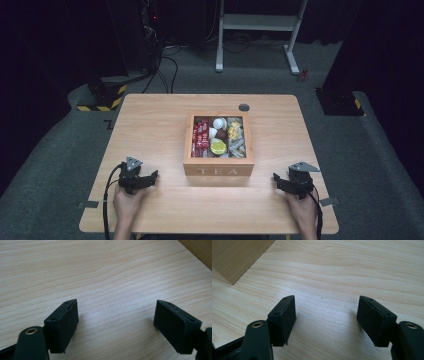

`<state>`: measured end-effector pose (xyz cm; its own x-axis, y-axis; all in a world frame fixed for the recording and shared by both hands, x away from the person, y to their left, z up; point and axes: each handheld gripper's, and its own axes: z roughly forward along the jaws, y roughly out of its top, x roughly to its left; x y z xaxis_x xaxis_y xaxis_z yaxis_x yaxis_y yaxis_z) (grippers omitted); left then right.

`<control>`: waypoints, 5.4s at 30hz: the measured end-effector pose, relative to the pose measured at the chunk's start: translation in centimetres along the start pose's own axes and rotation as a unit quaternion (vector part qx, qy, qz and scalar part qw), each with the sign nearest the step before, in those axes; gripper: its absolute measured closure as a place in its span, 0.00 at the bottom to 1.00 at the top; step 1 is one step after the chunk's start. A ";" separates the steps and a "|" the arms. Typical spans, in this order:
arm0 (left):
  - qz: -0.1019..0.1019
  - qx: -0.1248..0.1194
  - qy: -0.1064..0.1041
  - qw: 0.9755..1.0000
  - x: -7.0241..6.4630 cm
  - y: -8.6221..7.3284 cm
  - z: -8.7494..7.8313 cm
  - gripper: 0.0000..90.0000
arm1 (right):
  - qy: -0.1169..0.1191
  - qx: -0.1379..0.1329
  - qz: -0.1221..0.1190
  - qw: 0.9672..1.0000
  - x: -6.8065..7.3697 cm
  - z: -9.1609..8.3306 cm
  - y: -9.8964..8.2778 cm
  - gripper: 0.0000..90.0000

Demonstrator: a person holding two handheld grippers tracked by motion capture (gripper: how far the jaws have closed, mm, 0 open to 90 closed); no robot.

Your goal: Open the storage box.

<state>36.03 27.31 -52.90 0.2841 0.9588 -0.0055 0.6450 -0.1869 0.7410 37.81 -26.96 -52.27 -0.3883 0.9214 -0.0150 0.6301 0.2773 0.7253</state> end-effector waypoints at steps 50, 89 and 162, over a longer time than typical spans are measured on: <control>0.030 -0.029 -0.071 0.997 -2.0 -0.3 -1.8 0.42 | 0.002 0.000 -0.001 1.000 0.0 0.0 0.0 0.34; 0.122 -0.043 -0.194 0.972 -10.1 1.3 -1.8 0.64 | 0.002 0.000 -0.001 1.000 0.0 0.0 0.0 0.34; 0.087 -0.094 -0.186 0.974 -13.4 6.8 -0.9 1.00 | 0.002 0.001 -0.001 1.000 0.0 0.0 0.0 0.34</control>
<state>35.94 13.36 -47.18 0.6372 0.7659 -0.0858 0.4333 -0.2640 0.8617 37.83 -26.95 -52.27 -0.3914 0.9201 -0.0132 0.6308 0.2787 0.7242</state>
